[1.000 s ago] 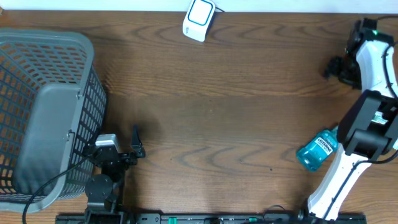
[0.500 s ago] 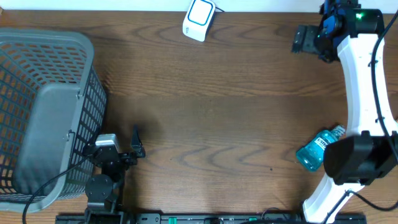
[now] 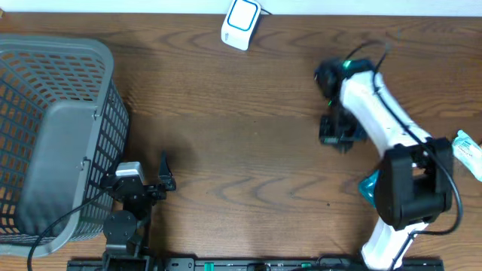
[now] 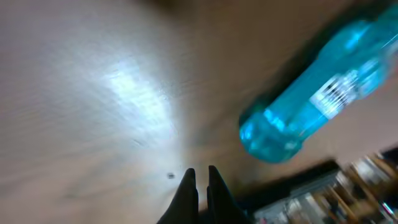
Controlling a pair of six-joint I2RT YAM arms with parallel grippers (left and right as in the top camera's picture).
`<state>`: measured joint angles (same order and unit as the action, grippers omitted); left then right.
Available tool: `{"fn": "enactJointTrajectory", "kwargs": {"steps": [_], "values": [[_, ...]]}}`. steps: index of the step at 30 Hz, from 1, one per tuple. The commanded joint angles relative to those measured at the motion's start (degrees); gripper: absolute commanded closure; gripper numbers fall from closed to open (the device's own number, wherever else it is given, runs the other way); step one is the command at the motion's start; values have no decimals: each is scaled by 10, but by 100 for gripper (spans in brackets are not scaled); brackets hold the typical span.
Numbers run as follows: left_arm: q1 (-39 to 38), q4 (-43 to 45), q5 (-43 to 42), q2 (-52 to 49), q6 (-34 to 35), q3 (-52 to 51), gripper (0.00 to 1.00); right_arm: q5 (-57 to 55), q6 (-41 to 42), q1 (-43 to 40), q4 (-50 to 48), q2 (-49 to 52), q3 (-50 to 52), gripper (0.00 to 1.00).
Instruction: Scan the item barcode
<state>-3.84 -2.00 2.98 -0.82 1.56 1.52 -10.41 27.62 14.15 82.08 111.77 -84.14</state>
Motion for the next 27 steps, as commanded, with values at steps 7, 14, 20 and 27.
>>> {"fn": "enactJointTrajectory", "kwargs": {"steps": [7,14,20,27], "values": [[3,-18,9,2,5,-13,0,-78,26,-2,-138,0,214,91],[3,-18,9,2,5,-13,0,-94,26,-38,-210,0,312,81],[3,-18,9,2,5,-13,0,-130,68,-120,-273,0,322,72],[3,-18,9,2,5,-13,0,-132,92,-242,-350,0,322,67]]}}
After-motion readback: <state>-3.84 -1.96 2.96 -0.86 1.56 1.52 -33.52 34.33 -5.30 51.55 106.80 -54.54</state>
